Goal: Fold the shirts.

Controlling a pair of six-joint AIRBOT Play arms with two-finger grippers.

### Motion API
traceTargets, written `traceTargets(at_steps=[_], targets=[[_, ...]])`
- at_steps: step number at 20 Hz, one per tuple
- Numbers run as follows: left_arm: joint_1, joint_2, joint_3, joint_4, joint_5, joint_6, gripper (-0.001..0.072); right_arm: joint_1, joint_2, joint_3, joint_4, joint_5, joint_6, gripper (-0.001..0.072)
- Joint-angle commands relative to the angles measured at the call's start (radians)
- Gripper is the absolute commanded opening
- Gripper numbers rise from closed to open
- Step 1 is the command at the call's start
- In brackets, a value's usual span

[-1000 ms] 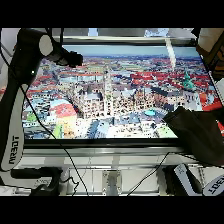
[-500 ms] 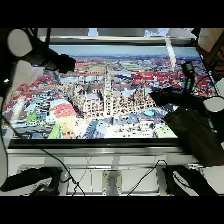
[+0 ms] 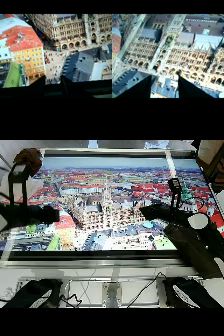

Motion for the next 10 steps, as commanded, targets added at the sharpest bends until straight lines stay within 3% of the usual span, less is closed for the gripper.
traceTargets(at_steps=[1, 10], targets=[[-0.001, 0.084, -0.124, 0.007, 0.034, -0.085, 0.021, 0.008, 0.0, -0.001, 0.003, -0.004, 0.029, 0.0357], [-0.001, 0.084, -0.124, 0.003, 0.24, -0.119, 0.0215, 0.008, 0.0, -0.001, 0.17, 0.009, 0.029, 0.0356]])
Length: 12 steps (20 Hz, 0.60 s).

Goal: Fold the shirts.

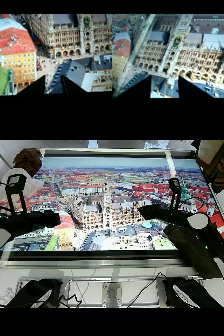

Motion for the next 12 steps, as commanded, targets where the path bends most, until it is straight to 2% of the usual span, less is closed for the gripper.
traceTargets(at_steps=[1, 3, 5, 8, 10, 12], targets=[[-0.001, 0.003, -0.005, -0.002, 0.074, -0.018, 0.022, 0.001, 0.0, -0.001, 0.085, 0.017, 0.001, 0.0356], [-0.001, 0.003, -0.005, 0.0, 0.077, -0.018, 0.022, 0.002, 0.0, -0.001, 0.084, 0.041, 0.0, 0.0356], [0.0, 0.003, -0.005, 0.077, 0.126, -0.017, 0.022, 0.006, 0.0, -0.001, 0.074, 0.037, -0.001, 0.0356], [0.002, 0.003, 0.001, 0.391, 0.297, -0.024, 0.022, 0.01, 0.0, -0.001, 0.053, 0.04, -0.001, 0.0356], [0.041, -0.005, 0.018, 0.676, 0.414, -0.127, 0.0219, 0.009, 0.0, -0.001, 0.054, 0.039, 0.0, 0.0356], [0.186, -0.058, 0.062, 0.829, 0.454, -0.173, 0.0219, 0.009, 0.0, -0.001, 0.054, 0.007, 0.0, 0.0356]])
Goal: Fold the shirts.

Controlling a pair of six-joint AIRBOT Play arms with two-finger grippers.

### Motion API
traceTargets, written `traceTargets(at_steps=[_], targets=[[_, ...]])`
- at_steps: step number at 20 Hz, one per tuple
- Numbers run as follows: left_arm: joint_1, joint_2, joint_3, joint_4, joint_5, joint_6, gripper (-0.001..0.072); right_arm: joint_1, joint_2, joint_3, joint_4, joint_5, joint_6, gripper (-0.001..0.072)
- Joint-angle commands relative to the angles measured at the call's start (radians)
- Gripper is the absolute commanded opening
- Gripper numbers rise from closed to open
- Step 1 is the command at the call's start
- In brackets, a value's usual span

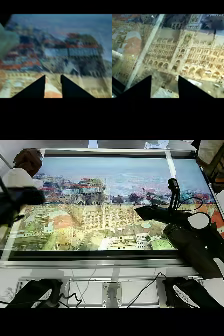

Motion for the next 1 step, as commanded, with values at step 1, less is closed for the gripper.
traceTargets(at_steps=[1], targets=[[0.227, -0.09, 0.07, 0.312, 0.158, -0.079, 0.0219, 0.001, 0.0, 0.0, -0.001, -0.053, 0.0, 0.0356]])
